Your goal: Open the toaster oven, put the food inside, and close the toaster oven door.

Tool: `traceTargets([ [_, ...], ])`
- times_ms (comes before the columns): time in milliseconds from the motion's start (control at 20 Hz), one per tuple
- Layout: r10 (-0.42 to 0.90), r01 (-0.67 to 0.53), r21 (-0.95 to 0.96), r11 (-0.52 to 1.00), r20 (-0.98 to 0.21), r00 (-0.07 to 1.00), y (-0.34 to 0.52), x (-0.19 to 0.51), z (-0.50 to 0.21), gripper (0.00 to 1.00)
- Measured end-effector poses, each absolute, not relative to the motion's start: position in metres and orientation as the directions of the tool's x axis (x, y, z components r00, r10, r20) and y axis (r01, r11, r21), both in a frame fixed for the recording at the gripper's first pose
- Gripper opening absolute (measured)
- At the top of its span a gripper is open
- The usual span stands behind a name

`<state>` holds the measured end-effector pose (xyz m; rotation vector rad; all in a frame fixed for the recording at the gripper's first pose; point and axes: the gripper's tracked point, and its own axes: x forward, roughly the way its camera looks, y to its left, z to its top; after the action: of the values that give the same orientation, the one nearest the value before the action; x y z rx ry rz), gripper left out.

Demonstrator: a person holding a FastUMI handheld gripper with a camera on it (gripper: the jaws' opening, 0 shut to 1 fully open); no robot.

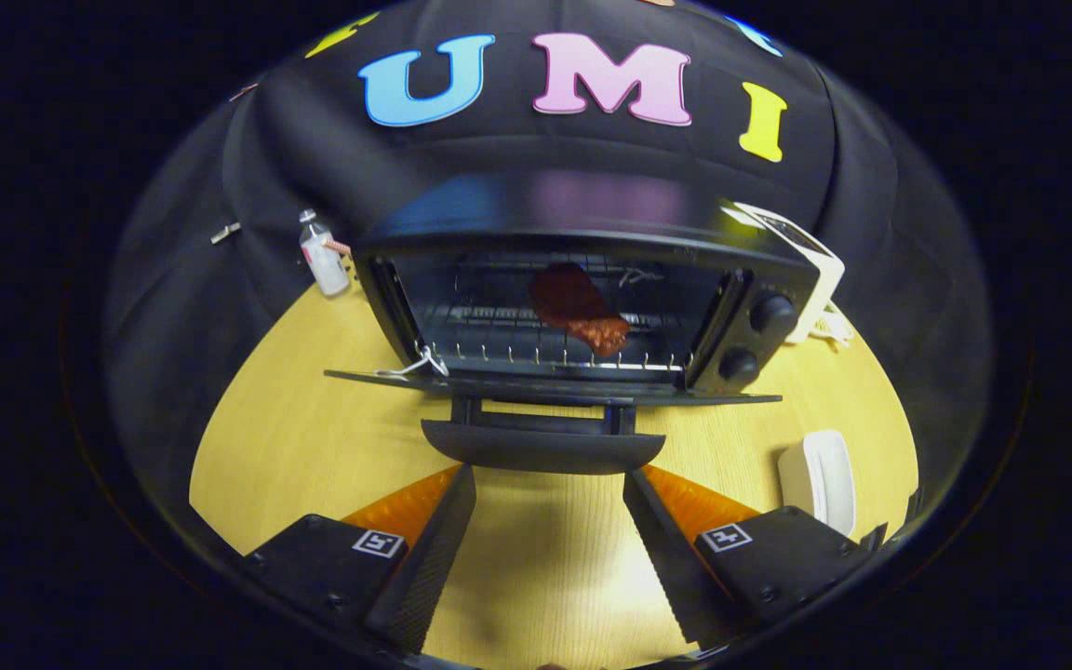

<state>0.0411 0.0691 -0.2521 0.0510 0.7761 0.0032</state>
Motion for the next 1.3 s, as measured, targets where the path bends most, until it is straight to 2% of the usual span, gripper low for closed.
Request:
traceTargets([
  [150,0.022,0.024,0.065,0.998,-0.629,0.777,0.072,0.058,-0.223,0.99],
  [500,0.089,-0.082,0.034,0.996,-0.466,0.880,0.074,0.064,-0.151,0.99],
  [750,0.089,-0.099,-0.016,0.995,-0.308,0.947,0.057,0.065,-0.086,0.98],
  [1100,-0.018,0.014,-0.037,0.999,-0.108,0.994,-0.010,0.041,0.002,0.96],
  [1300,-0.094,0.098,0.029,0.995,-0.132,0.987,-0.047,0.006,0.005,0.96],
])
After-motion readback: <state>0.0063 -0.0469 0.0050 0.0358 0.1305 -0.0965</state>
